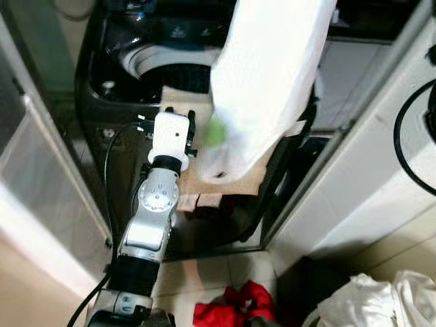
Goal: Clothes washing
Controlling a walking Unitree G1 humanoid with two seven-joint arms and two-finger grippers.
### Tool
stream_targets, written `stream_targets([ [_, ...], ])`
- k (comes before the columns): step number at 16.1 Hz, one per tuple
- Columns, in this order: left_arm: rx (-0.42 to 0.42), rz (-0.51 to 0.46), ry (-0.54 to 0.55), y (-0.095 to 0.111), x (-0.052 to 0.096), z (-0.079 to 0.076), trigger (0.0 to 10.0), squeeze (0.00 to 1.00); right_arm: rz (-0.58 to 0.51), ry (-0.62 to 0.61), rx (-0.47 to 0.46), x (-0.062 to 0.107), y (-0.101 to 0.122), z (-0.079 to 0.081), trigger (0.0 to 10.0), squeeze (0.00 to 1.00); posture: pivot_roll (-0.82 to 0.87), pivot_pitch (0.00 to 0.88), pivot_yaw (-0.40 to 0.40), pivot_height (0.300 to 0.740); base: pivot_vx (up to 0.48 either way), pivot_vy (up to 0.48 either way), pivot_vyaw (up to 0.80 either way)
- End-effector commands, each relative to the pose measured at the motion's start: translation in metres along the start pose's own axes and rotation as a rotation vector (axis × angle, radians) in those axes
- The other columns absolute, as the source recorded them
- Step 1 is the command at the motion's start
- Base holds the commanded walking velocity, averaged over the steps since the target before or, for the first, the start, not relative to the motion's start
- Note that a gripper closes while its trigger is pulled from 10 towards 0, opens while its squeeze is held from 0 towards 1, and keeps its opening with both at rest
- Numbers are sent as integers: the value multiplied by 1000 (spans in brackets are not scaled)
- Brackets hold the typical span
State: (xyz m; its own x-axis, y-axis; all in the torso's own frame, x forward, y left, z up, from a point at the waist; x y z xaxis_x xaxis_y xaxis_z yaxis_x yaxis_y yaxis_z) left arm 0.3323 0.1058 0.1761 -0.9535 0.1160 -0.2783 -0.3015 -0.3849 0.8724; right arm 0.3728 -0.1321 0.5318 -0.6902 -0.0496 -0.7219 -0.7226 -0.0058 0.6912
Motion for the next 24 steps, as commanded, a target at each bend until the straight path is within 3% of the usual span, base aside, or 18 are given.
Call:
stream_targets([
  [1,-23,-83,-19,18,-4,-3,10000,0,-24,-26,36,-1,6,-7,10000,0,94,0,-110,740,465,0,0],
  [7,1,-91,-11,18,-3,-2,10000,0,2,-8,80,0,0,0,10000,0,101,0,-117,740,461,0,0],
  [10,1,-98,0,20,-2,-1,10000,0,-16,16,82,-2,7,7,10000,0,106,0,-123,740,388,206,0],
  [13,-26,-140,33,28,-2,-1,10000,0,-68,46,91,-6,26,19,10000,0,110,0,-128,740,87,134,0],
  [14,-33,-162,46,33,-1,-1,10000,0,-128,56,136,-8,42,26,10000,0,115,0,-137,740,0,0,0],
  [16,-34,-173,52,37,0,-2,10000,0,-177,35,130,-10,56,28,10000,0,118,0,-142,740,0,0,0],
  [18,-52,-189,56,42,1,-3,10000,0,-223,-18,361,-9,59,28,10000,0,131,0,-160,740,0,0,0],
  [19,-45,-181,63,41,1,-3,10000,0,-162,-29,391,-8,42,24,10000,0,142,0,-173,740,0,0,0],
  [22,-34,-129,78,34,3,-1,10000,0,221,12,266,13,-52,14,10000,0,162,0,-184,740,0,0,0],
  [24,-40,-102,55,30,6,-5,10000,0,570,80,380,60,-142,9,10000,0,173,0,-184,740,0,0,0],
])
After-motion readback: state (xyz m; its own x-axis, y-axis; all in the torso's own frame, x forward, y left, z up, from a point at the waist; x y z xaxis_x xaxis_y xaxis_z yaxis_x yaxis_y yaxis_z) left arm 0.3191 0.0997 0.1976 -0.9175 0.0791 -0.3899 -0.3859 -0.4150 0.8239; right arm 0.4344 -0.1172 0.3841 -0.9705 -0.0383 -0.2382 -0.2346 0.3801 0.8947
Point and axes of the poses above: a point about 5 cm out from each wrist's last joint towards the gripper, its own x axis pointing back from the gripper into the wrist, its own y axis along the axis of the wrist's last joint, z = x × y, the point moved 1 cm from there along -x, pointing out of the wrist towards the gripper, and after that the axes turned 12 degrees about -x, right-handed, at the moved point
